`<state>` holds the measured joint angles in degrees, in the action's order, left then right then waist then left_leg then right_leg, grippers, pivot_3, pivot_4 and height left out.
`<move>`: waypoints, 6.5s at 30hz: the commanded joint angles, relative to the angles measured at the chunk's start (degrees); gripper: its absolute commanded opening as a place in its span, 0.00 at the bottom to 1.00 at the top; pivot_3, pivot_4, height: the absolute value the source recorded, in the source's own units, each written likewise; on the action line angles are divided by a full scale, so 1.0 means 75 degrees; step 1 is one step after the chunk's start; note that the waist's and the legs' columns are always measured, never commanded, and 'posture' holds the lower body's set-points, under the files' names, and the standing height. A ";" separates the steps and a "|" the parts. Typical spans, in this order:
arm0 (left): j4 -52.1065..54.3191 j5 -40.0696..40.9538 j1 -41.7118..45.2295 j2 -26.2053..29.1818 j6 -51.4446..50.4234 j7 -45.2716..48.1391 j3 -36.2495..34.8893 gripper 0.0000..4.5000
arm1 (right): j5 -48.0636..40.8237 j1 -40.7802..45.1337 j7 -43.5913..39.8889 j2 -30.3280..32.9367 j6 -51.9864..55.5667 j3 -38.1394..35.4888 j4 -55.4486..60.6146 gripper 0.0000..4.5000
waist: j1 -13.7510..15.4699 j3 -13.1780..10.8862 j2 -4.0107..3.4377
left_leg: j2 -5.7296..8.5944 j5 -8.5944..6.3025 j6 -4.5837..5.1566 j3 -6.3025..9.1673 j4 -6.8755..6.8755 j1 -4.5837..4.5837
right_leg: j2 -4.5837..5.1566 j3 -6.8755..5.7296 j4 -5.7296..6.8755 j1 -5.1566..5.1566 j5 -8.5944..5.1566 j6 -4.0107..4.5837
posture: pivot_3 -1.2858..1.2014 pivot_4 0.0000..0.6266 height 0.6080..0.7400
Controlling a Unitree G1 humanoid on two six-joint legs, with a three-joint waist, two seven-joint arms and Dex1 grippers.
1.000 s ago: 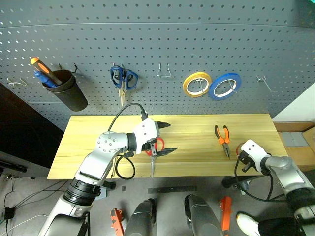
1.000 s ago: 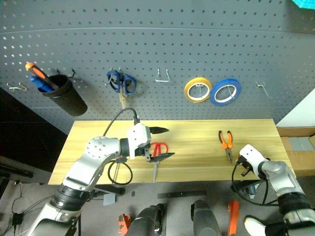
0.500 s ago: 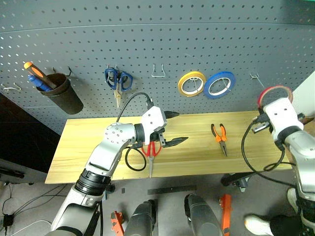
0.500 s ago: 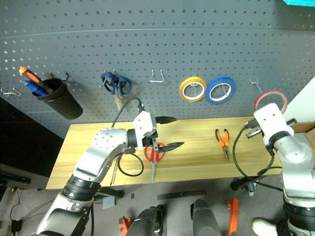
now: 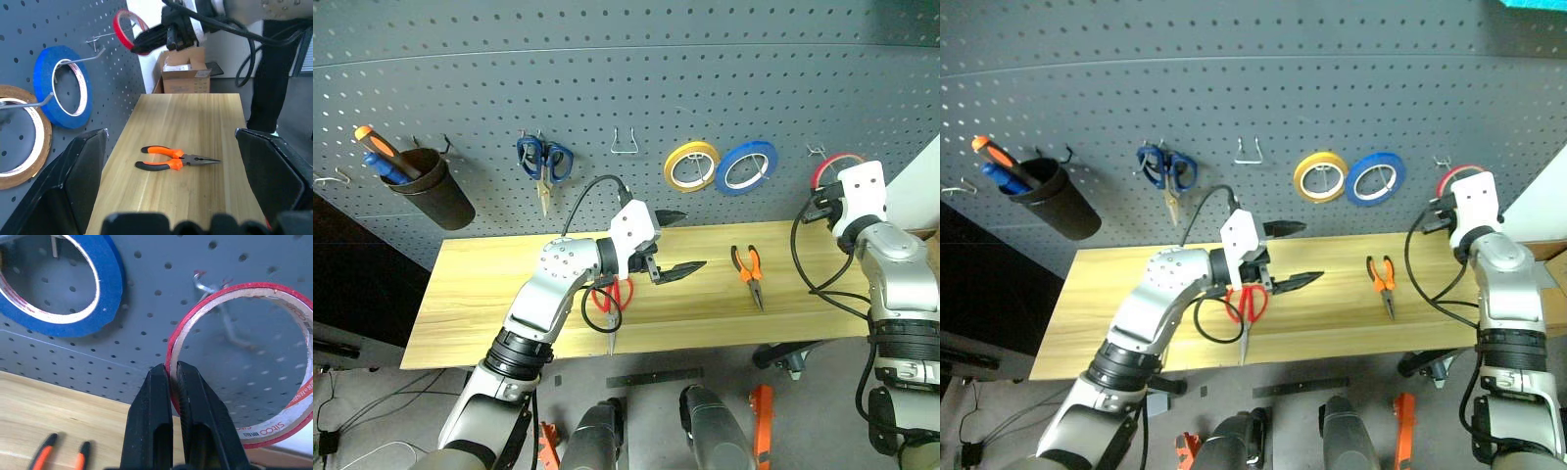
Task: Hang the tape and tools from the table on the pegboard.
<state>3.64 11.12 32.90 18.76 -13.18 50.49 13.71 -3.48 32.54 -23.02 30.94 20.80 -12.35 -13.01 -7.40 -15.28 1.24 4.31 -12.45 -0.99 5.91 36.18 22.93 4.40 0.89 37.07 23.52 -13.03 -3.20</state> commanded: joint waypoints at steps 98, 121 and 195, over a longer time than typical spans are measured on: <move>-0.1181 -0.0825 -0.1112 0.2055 0.1197 0.0051 -0.0941 1.00 | 0.0777 0.2408 0.2484 -0.2987 -0.0915 0.1074 -0.6802 0.00 | -0.0130 0.0335 -0.0018 | -0.0051 0.0025 0.0024 -0.0031 0.0093 -0.0010 | -0.0066 0.0071 0.0019 0.0010 0.0109 0.0004 | 0.46 0.25 1.00; -0.0034 0.0111 -0.1558 0.1769 -0.1138 -0.0487 -0.1533 1.00 | 0.0198 0.1072 0.1701 -0.2321 0.3451 0.1295 -0.1269 0.99 | -0.0077 0.0173 -0.0019 | -0.0122 0.0024 0.0023 -0.0060 0.0095 -0.0014 | -0.0132 0.0092 0.0013 0.0023 0.0106 0.0004 | 0.46 0.45 1.00; 0.1486 0.1469 -0.2826 0.1161 -0.0833 -0.2073 -0.3641 1.00 | 0.0919 0.1699 0.2809 -0.4800 0.1137 0.2991 0.3582 0.41 | 0.0361 0.0094 0.0164 | -0.0156 0.0083 -0.0028 -0.0156 0.0089 0.0243 | -0.0168 0.0188 -0.0013 0.0342 0.0265 0.0041 | 0.50 0.22 1.00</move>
<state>11.90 20.54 11.04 27.71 -20.93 35.33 -12.97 4.26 42.75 -2.83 -3.84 33.84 11.45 16.35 -4.69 -14.58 2.47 3.11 -11.83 -1.21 4.73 36.84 24.71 3.11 2.29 36.96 26.05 -11.02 -2.85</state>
